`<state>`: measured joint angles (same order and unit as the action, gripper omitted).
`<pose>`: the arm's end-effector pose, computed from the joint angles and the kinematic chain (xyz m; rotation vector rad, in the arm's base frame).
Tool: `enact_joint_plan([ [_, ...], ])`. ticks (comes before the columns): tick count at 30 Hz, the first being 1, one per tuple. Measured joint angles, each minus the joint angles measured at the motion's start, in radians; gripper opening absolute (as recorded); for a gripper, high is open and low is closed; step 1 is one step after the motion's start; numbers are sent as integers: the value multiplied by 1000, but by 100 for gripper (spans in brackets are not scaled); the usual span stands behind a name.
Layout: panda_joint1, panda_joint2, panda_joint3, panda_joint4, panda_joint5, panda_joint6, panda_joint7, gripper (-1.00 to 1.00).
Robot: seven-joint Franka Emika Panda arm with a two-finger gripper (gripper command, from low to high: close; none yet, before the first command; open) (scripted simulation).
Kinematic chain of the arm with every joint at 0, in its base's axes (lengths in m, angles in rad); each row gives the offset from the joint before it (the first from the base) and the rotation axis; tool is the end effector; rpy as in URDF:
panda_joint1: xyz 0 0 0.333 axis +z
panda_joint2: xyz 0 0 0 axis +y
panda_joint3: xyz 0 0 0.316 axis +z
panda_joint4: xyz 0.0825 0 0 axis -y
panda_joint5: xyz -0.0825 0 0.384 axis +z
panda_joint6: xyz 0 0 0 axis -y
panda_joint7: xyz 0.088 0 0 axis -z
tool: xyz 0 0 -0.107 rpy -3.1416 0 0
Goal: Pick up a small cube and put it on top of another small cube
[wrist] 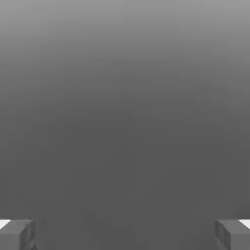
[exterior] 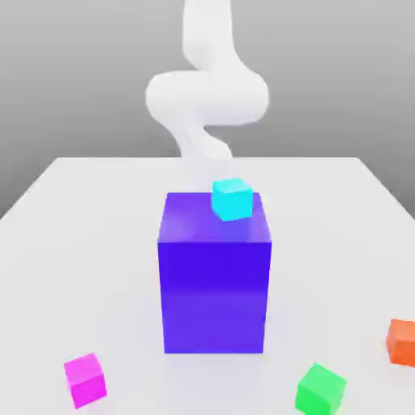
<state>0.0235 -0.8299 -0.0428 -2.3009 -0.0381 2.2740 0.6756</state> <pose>0.3346 -0.0149 0.7161 -2.5279 0.8972 -1.0782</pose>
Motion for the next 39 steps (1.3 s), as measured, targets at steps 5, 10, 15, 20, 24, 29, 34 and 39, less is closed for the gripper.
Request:
enact_joint_plan([
  [5,49,-57,-92,-3,-79,-49,-255,0],
  [10,97,-105,-185,-7,-156,-90,-502,0],
  [15,144,-144,-283,-13,-231,-123,-749,0],
  [20,194,-173,-386,-20,-306,-149,-996,0],
  [24,236,-189,-473,-27,-368,-163,-1193,0],
  [29,293,-197,-586,-35,-443,-173,-1436,0],
  [34,357,-193,-706,-44,-519,-173,-1676,0],
  [39,438,-180,-834,-51,-601,-166,-1906,0],
])
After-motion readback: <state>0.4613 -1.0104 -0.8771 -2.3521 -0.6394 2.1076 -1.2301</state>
